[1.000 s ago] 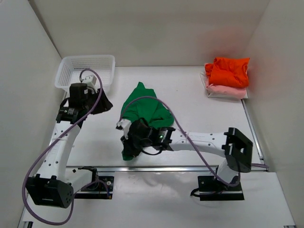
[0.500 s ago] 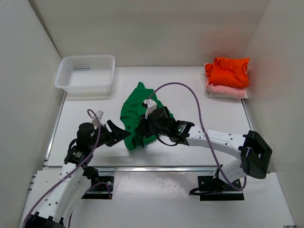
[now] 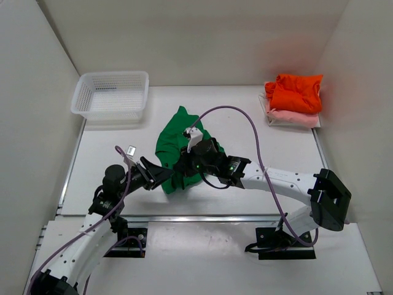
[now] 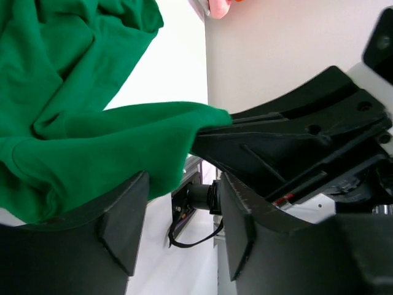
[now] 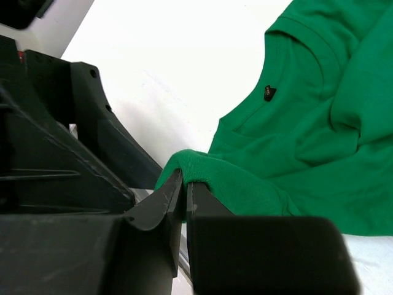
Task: Fold and stack the t-shirts
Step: Flatten out the tshirt
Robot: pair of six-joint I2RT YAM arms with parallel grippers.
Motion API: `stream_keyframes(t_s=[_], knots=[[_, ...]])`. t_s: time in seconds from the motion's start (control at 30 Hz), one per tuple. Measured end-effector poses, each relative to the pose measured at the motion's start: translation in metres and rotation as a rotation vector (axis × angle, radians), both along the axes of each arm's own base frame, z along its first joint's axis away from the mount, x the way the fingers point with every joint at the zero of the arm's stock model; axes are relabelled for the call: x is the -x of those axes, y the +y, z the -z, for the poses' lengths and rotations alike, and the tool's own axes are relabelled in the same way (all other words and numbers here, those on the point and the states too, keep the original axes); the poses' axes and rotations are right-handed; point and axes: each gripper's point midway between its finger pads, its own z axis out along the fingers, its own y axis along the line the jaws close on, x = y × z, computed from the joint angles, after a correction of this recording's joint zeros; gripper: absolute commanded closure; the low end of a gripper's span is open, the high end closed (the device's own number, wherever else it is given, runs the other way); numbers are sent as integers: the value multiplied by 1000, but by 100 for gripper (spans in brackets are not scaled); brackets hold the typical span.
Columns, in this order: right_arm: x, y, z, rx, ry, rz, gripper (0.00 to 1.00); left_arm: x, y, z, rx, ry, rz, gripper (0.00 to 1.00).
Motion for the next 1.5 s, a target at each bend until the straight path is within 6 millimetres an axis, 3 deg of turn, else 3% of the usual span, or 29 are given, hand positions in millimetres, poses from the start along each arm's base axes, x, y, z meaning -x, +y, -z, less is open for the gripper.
stream_keyframes(t_s=[0.07,0.17,0.2,0.23,0.43,0.47,0.53,0.57,0.6,0.67,0.77,0.87,0.93,1.03,1.17,1.3,1.4,1.43,1.5], knots=[[0,1,-1,-3,-1,-1,99,-1,-1,4,6,9,0,47],[0,2,-2,-9,-1,-5,100,-3,-3,11,4,32,-3,70],[1,2,-2,-12,-1,-8,100,-4,-3,12,2,35,-5,87],[2,3,-3,-16,1,-15,100,-5,-4,13,3,37,-6,98],[13,9,-6,-50,39,-82,98,-14,8,7,-14,-4,-57,100],[15,10,-6,-54,44,-93,95,-16,10,6,-21,-6,-62,100],[16,9,-5,-62,60,-97,58,-18,12,1,-47,-13,-62,100],[15,6,-3,-62,67,-93,47,-19,12,-3,-63,-17,-63,100],[14,1,1,-55,72,-82,45,-22,15,-9,-89,-30,-66,100],[11,-20,10,-33,91,-41,40,-30,23,-26,-151,-63,-85,100],[-17,-74,21,-22,128,117,36,-46,43,-72,-248,-159,-168,100],[-64,-153,39,-22,178,382,35,-49,62,-130,-312,-305,-289,100],[-86,-199,56,-1,213,534,34,-42,72,-157,-325,-380,-352,100],[-96,-230,84,39,297,621,33,-35,82,-181,-344,-443,-402,100],[-96,-229,115,58,404,607,34,-44,86,-167,-370,-405,-414,100],[-95,-206,131,2,498,564,35,-47,84,-136,-406,-326,-389,100],[-87,-177,141,-45,571,504,34,-48,84,-130,-417,-305,-383,100],[-78,-139,144,-108,654,408,35,-47,85,-133,-413,-314,-389,100],[-72,-129,145,-114,681,377,36,-47,85,-133,-412,-315,-390,100]])
